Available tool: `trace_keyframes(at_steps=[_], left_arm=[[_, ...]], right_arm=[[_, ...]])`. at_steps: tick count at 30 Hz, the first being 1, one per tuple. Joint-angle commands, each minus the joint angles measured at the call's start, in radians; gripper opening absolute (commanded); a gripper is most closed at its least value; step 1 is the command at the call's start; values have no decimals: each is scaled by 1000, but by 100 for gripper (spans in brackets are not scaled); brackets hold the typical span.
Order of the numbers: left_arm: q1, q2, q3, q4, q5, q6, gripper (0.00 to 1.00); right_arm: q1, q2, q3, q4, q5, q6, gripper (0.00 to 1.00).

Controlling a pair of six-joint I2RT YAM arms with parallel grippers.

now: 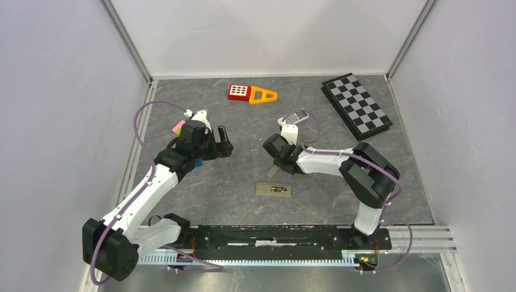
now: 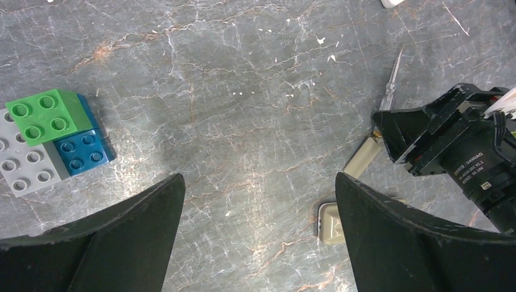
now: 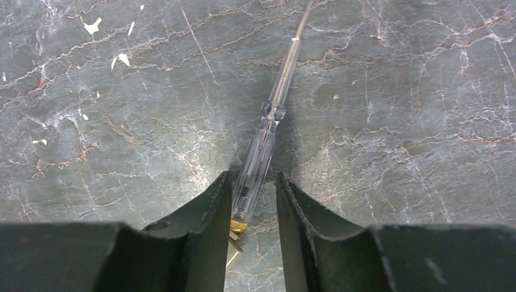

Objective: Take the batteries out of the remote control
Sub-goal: Pick up the screwdriver from the center of the board.

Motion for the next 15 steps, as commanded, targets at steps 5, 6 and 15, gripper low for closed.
trace_keyframes(at_steps=[5,6,15], left_arm=[[7,-9,1,11,9,-34,100],[8,-5,2,12,10,-33,100],[7,20,8,10,21,-28,100]], right_arm=[[-60,-50,-129,-16,-76,-91,27],[-62,-62,-137,-15,-75,-124,25],[-105,-156,-252,-11,-194,-427,10]])
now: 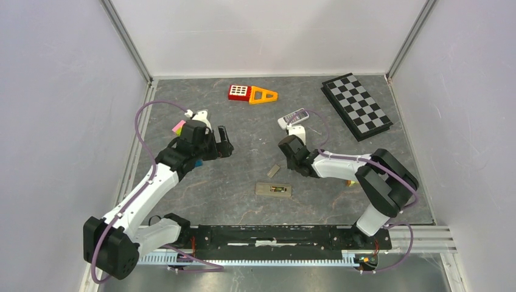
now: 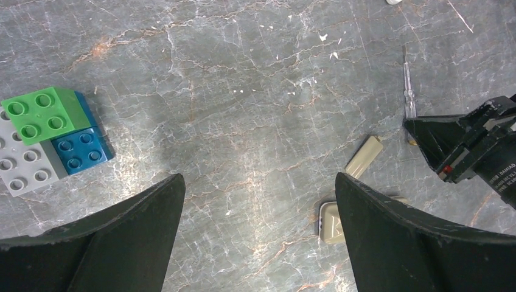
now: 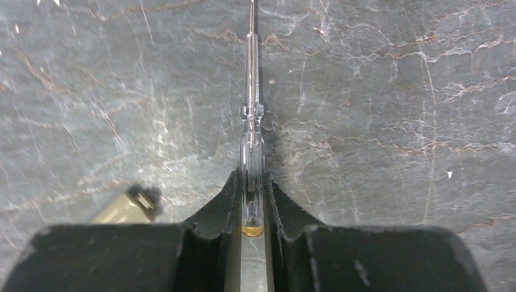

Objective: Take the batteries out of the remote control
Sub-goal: Pick up the screwdriver from the center of the board.

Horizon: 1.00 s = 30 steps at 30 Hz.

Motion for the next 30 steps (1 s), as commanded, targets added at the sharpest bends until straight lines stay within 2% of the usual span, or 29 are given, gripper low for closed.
trace_keyframes(at_steps=[1,4,8,11,17,22,25,28,30], left_arm=[[5,17,12,13,22,-26,100],[5,35,19,15,43,-20,100],[4,60,19,38,107,-22,100],[5,83,22,48,144,-26,100],[5,101,22,55,170,-34,100],[5,94,26,50,163,-30,100],[4,92,26,48,160,-32,100],[6,95,25,48,159,-35,100],[5,95,27,48,160,-37,100]], right_arm=[[-31,-31,-94,-91,-126,-205,6],[-31,-62,-116,-90,-203,-371,1],[-31,-108,-161,-87,-277,-506,1],[-31,-129,-182,-87,-377,-572,7],[-31,-91,-175,-91,-322,-537,19],[-31,-67,-164,-91,-303,-492,24],[-31,-56,-157,-95,-267,-481,33],[-31,-46,-155,-96,-283,-476,34],[-31,-47,-155,-95,-314,-480,26]])
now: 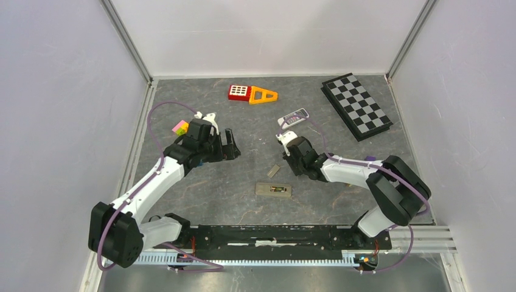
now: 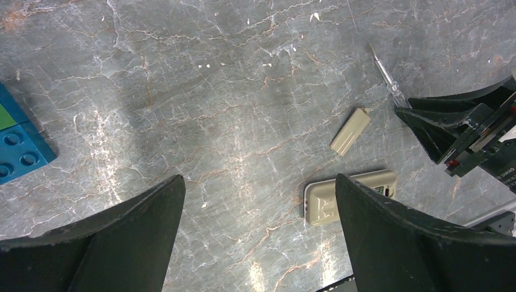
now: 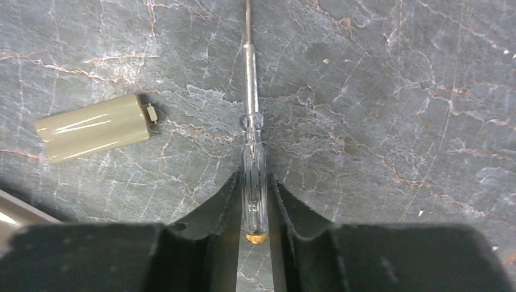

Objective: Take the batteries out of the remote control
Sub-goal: Pick up the screwdriver from the center of the board.

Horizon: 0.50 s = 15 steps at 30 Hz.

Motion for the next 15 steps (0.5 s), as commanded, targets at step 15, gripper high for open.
trace_keyframes(at_steps=[15], left_arm=[[5,23,55,86,186,-67,95]], right_arm=[[33,-235,-129,185,-228,-6,0]])
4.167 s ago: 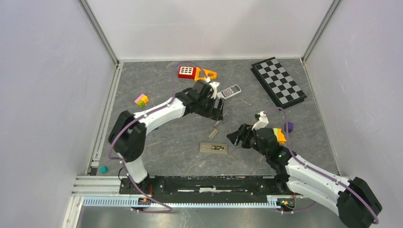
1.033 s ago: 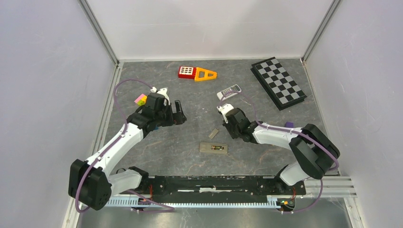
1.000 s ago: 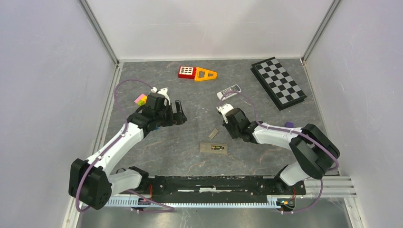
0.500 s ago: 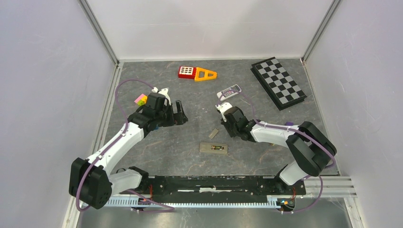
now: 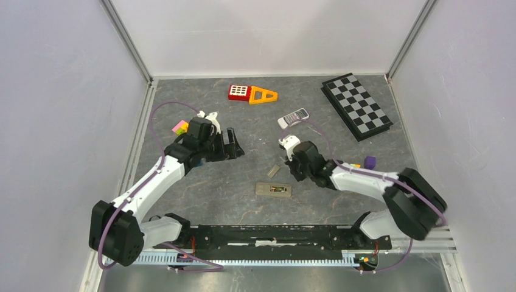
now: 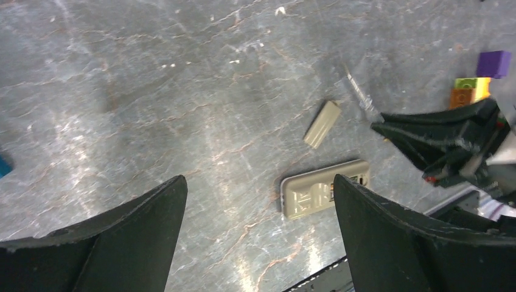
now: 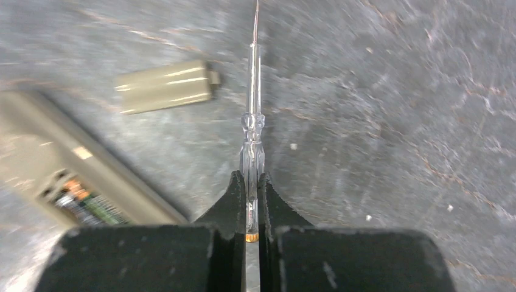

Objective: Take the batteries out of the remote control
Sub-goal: Pick up the screwdriver from the center of the board.

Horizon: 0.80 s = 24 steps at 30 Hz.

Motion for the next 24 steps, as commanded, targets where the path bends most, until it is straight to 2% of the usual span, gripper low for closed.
trace_keyframes(at_steps=[1,4,6,10,13,15,20,22,24], left_arm=[[5,23,55,79,143,-63,95],[3,22,55,119,229,-90,95],[4,17,48,162,288,-97,94],[3,-9,26,225,375,-41,92],[4,-26,44,147,401,154,92],[3,-33,62,80,394,263,92],[4,-34,23,144,616,329,90],[3,-48,5,165,674,355,84],[4,-72,-12,199,733,374,82]], right_arm=[[23,-166,-107,247,-203,-27,0],[27,-240,-192,411,-391,-55,0],[28,-266,-212,451,-452,-30,0],[25,-266,-181,424,-606,-3,0],[-15,-264,-145,333,-742,-56,0],[-75,-277,-149,329,-864,-56,0],[-156,-254,-125,327,-1097,-38,0],[-162,-231,-109,322,-1163,-27,0],[-174,-221,-109,322,-1233,-22,0]])
